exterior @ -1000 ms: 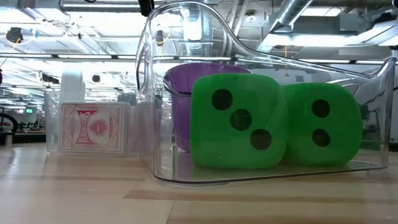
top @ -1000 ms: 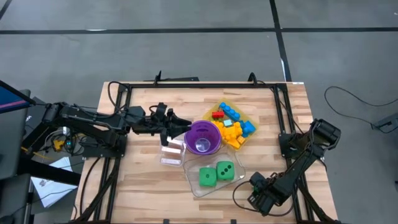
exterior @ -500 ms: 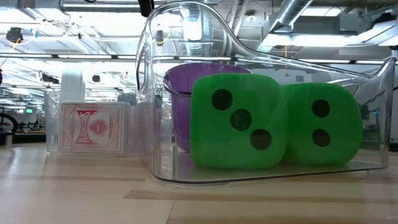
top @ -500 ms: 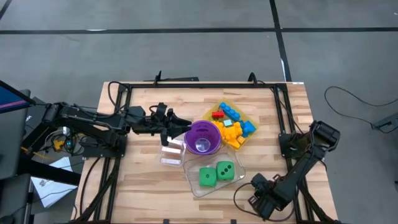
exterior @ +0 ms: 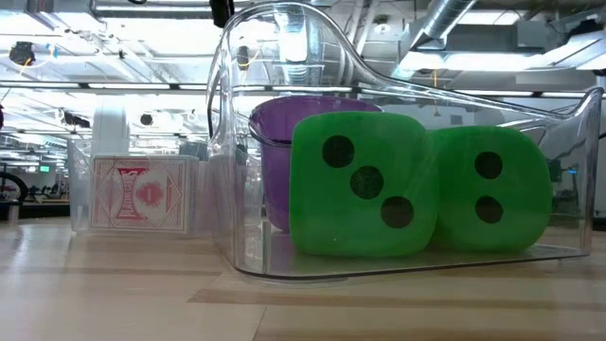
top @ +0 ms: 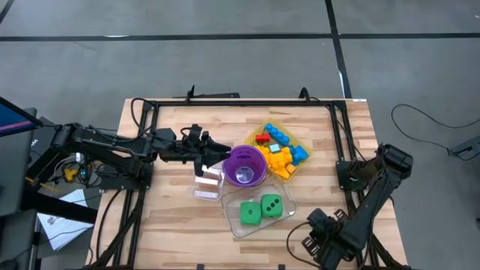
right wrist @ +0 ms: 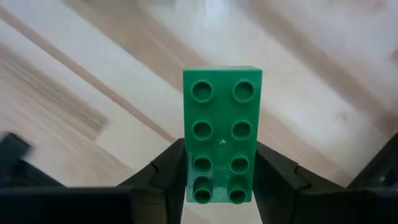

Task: Pick & Place Toys
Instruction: Put the green game piece into the yellow bin

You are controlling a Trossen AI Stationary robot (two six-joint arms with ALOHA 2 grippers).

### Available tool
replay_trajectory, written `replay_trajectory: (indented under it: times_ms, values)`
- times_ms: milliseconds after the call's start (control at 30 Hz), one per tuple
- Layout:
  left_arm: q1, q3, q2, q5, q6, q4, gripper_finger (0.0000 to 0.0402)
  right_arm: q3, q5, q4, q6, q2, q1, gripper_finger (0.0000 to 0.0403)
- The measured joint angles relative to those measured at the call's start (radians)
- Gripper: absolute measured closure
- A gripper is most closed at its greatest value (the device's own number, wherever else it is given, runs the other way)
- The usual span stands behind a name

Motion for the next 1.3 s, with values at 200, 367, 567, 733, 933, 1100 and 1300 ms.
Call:
replay_trajectory:
  times_ms: [200, 367, 567, 733, 933, 1100, 1300]
  values:
    - [-0.031, 0.0, 0.0, 0.0, 0.0, 0.0, 0.0247, 0.01, 0.15, -0.06, 0.0, -0.099, -0.039, 0.0266]
    - [-0.077, 0.0, 0.0, 0.001, 0.018, -0.001, 0.0247, 0.01, 0.241, -0.142, -0.027, -0.206, -0.118, 0.0266]
    - [-0.09, 0.0, 0.0, 0.001, 0.078, 0.0, 0.0247, 0.01, 0.364, -0.193, -0.102, -0.331, -0.266, 0.0266]
    - [-0.09, 0.0, 0.0, 0.003, 0.086, -0.029, 0.0247, 0.008, 0.388, -0.182, -0.316, -0.408, -0.468, 0.0266]
    - [-0.09, 0.0, 0.0, 0.006, 0.161, -0.121, 0.0247, 0.008, 0.363, -0.098, -0.581, -0.467, -0.713, 0.0266]
    - [-0.09, 0.0, 0.0, 0.007, 0.215, -0.194, 0.0247, 0.008, 0.296, -0.001, -0.79, -0.471, -0.902, 0.0266]
    - [-0.085, 0.001, -0.033, 0.046, 0.219, -0.276, 0.0247, 0.008, 0.141, 0.149, -1.016, -0.425, -1.087, 0.0266]
